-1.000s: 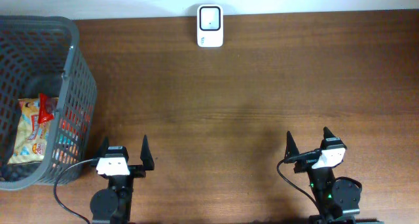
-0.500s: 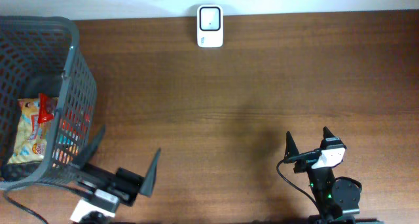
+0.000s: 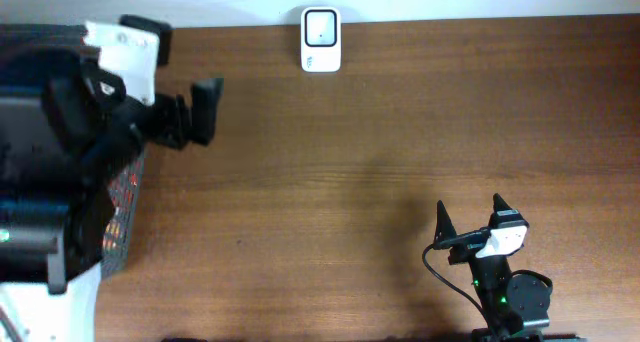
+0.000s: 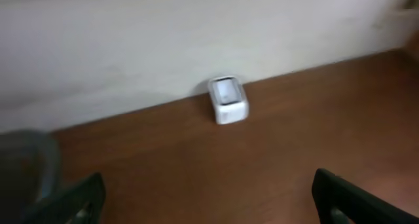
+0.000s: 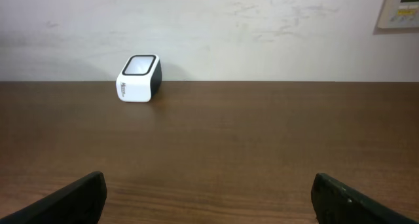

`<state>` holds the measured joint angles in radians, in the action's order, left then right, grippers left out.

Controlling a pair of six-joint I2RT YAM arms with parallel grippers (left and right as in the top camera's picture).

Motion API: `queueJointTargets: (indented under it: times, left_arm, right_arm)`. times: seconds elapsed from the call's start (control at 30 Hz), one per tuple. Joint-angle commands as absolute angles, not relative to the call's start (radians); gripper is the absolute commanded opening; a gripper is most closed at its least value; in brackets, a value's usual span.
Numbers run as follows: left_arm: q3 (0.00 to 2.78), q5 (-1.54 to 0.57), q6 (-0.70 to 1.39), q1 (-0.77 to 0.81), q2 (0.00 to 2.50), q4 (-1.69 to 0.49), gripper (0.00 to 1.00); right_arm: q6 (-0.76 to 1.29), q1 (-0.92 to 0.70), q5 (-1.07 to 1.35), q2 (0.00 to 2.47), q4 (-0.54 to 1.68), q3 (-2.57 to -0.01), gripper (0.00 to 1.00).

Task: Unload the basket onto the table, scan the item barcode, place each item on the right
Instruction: 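Reach the left gripper into the grey basket and grasp a red snack bag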

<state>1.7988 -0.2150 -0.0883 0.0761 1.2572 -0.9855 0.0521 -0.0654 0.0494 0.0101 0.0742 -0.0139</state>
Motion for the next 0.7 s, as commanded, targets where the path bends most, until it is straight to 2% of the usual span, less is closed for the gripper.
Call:
queueJointTargets:
  times: [0.0, 0.07, 0.13, 0.27, 0.47, 0.6, 0.67]
  left_arm:
    - [1.931, -0.020, 0.049, -0.010, 1.333, -1.014, 0.99]
    - [2.044, 0.080, 0.072, -0.190, 1.407, -1.008, 0.99]
    - [2.074, 0.008, 0.221, -0.423, 1.458, -1.012, 0.99]
    - [2.074, -0.007, 0.246, -0.614, 1.537, -1.092, 0.99]
    - [2.074, 0.007, 0.265, -0.656, 1.775, -1.307, 0.99]
    - [2.074, -0.026, 0.261, -0.655, 1.925, -1.298, 1.00]
    - [2.073, -0.083, 0.238, -0.653, 2.009, -1.366, 0.99]
  right_arm:
    - [0.057, -0.072, 0.044, 0.004, 0.075, -0.006, 0.98]
    - [0.057, -0.072, 0.044, 0.004, 0.075, -0.006, 0.98]
    - [0.057, -0.072, 0.044, 0.004, 0.075, -0.006, 0.98]
    - [0.057, -0.072, 0.044, 0.004, 0.075, -0.006, 0.98]
    - [0.057, -0.072, 0.044, 0.004, 0.075, -0.006, 0.98]
    - [0.057, -0.072, 0.044, 0.004, 0.075, -0.006, 0.98]
    - [0.057, -0.072, 0.044, 0.004, 0.075, -0.006, 0.98]
